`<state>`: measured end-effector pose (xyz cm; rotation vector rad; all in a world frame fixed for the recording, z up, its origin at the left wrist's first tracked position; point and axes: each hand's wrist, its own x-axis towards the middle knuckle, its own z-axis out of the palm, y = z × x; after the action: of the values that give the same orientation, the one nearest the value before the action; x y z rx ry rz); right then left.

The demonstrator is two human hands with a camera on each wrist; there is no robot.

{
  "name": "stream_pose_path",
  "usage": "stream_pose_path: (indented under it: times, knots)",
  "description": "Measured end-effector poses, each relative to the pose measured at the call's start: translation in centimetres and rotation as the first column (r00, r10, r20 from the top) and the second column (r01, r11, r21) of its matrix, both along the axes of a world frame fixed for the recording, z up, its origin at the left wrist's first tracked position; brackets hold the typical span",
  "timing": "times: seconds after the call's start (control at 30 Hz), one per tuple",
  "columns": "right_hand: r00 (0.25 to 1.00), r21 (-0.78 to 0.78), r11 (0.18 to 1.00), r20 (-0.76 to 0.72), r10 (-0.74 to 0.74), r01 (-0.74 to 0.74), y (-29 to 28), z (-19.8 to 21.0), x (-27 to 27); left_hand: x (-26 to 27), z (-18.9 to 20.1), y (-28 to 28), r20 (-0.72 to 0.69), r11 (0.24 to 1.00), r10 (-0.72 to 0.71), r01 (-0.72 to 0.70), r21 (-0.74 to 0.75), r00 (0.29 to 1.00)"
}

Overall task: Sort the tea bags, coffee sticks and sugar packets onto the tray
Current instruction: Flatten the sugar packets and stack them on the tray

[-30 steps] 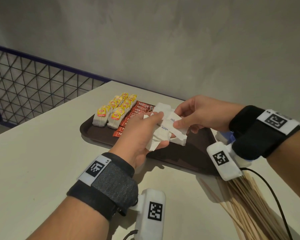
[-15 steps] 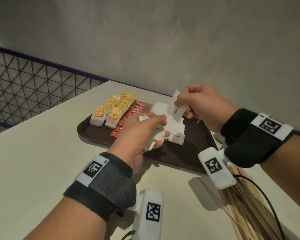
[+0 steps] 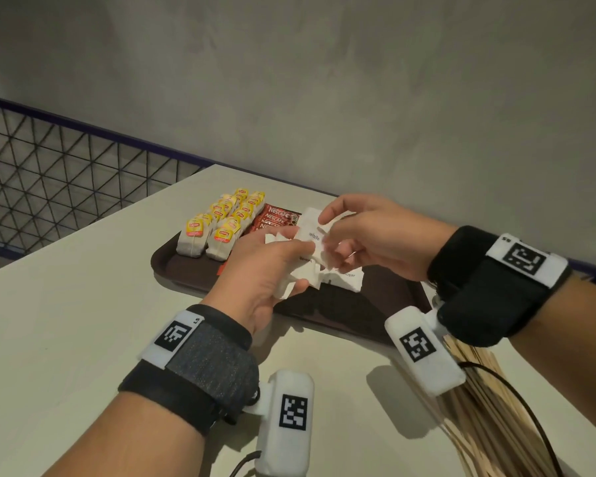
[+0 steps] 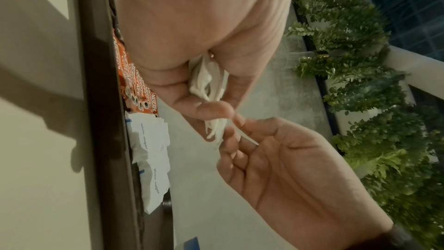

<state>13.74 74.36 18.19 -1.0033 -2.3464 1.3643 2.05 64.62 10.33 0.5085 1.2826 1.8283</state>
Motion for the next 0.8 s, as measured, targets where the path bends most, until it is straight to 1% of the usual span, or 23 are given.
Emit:
stream_pose_path:
  times: [0.07, 0.1, 0.13, 0.2, 0.27, 0.33, 0.4, 0.5, 0.57, 0.63, 0.73, 0.8]
  knots:
    - [0.995, 0.175, 0.984, 0.1, -0.026, 0.008, 0.5, -0.1, 0.2, 0.0, -0.1, 0.1, 0.002, 1.0, -0.001, 0.001, -0.003, 1.0]
    - [0.989, 0.232, 0.973, 0.146, -0.028, -0.007, 0.8, -0.2, 0.3, 0.1, -0.1, 0.2, 0.0, 1.0, -0.009, 0.009, 0.0, 1.0]
    - [0.983, 0.252, 0.967, 0.184, -0.017, -0.031, 1.0, -0.2, 0.5, 0.2, -0.1, 0.2, -0.003, 1.0, -0.018, 0.018, 0.005, 1.0]
    - [0.973, 0.234, 0.97, 0.229, 0.004, -0.059, 2.0, -0.4, 1.0, 0.2, -0.1, 0.2, 0.005, 1.0, -0.01, 0.01, 0.001, 1.0]
    - [0.97, 0.22, 0.974, 0.245, -0.006, -0.049, 3.3, -0.7, 1.5, 0.1, -0.1, 0.3, 0.036, 0.999, 0.036, -0.035, -0.017, 0.999]
    - [0.953, 0.27, 0.962, 0.299, -0.04, -0.045, 4.7, -1.0, 1.9, -0.1, -0.2, 0.4, 0.072, 0.997, 0.08, -0.079, -0.018, 0.994]
    - [0.918, 0.314, 0.947, 0.391, -0.062, -0.07, 5.9, -1.6, 2.2, -0.3, -0.2, 0.6, 0.12, 0.996, 0.091, -0.092, 0.006, 0.989]
    - [0.859, 0.276, 0.954, 0.509, -0.046, -0.113, 7.2, -3.1, 2.1, -0.4, 0.2, 0.4, 0.195, 0.995, 0.093, -0.098, 0.018, 0.976]
    - [0.814, 0.297, 0.943, 0.578, -0.054, -0.148, 7.8, -3.9, 1.6, -0.3, 0.5, 0.2, 0.248, 0.995, 0.086, -0.096, 0.027, 0.965]
    - [0.793, 0.354, 0.921, 0.602, -0.091, -0.164, 8.1, -4.4, 0.9, -0.3, 0.7, 0.1, 0.279, 0.994, 0.085, -0.1, 0.039, 0.957]
    - [0.785, 0.483, 0.857, 0.596, -0.171, -0.18, 8.2, -4.7, -0.1, -0.4, 0.5, 0.3, 0.306, 0.993, 0.084, -0.105, 0.054, 0.948]
    - [0.777, 0.533, 0.821, 0.599, -0.195, -0.205, 8.1, -4.7, -0.6, -0.4, 0.3, 0.4, 0.314, 0.992, 0.079, -0.105, 0.066, 0.946]
